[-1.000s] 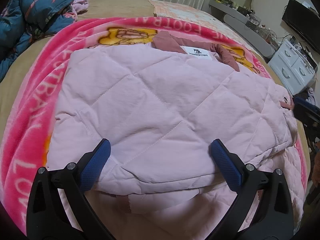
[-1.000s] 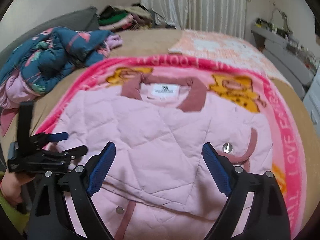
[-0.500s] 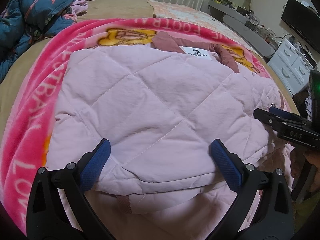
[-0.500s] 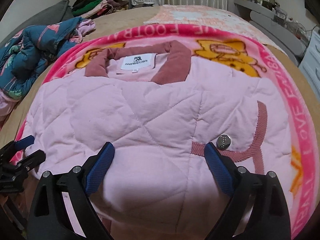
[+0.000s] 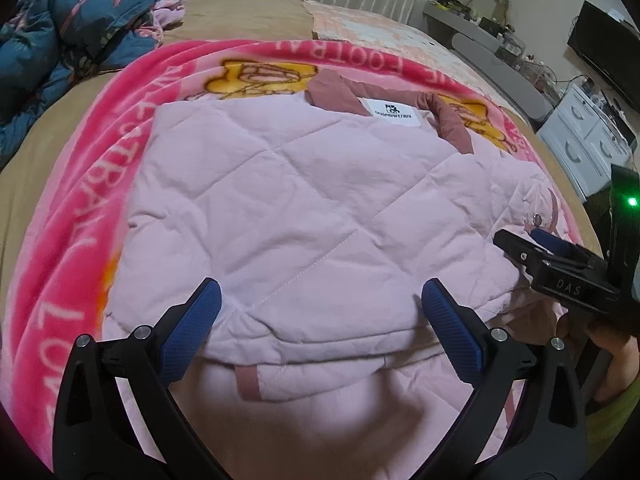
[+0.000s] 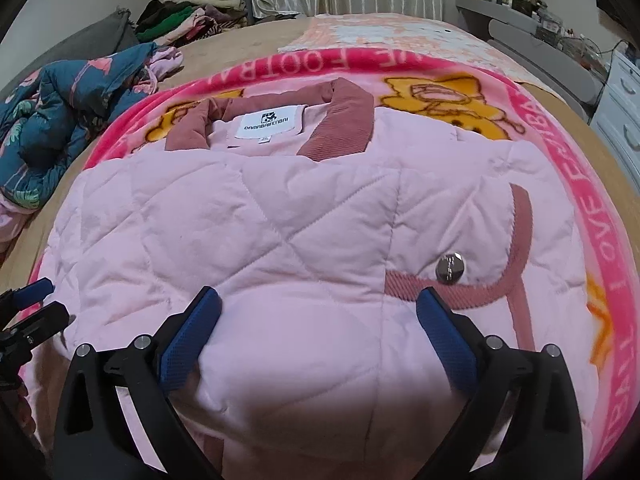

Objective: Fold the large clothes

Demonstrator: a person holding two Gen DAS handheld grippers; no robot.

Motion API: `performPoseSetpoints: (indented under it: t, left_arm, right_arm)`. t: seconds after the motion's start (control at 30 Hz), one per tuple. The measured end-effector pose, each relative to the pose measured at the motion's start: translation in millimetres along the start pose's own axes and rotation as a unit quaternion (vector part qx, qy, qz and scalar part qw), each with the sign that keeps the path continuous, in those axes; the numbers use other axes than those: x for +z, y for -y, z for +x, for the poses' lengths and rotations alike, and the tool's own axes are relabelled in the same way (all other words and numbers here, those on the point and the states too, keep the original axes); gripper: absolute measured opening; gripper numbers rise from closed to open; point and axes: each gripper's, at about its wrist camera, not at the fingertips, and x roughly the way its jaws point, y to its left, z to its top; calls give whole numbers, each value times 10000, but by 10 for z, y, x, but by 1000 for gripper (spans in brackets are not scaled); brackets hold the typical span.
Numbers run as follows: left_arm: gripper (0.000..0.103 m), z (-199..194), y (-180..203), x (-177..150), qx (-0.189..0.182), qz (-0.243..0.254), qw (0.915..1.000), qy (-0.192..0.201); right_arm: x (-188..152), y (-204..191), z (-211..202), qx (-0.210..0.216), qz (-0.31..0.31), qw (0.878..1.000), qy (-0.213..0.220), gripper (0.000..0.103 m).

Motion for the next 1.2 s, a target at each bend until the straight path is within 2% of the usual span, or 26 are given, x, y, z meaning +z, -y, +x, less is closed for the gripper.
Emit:
performPoseSetpoints:
  t: [0.4, 0.5, 0.87, 1.2]
  left_arm:
    - [94, -309, 111, -90, -84, -44, 9999, 122]
    - [94, -405, 128, -116, -71, -31, 9998, 205]
    - [94, -722, 164, -237, -156, -112, 9989, 433]
    - [94, -1000, 133, -344, -128, -152, 9980, 599]
  right_arm:
    - [-171, -8, -296, 106, 61, 9999, 46, 99]
    - [-209, 6, -414, 251, 170, 9995, 107, 99]
    - [-334, -29, -975, 568, 236, 9968, 519, 99]
    - [-414, -94, -1409, 614, 112, 9944, 856, 99]
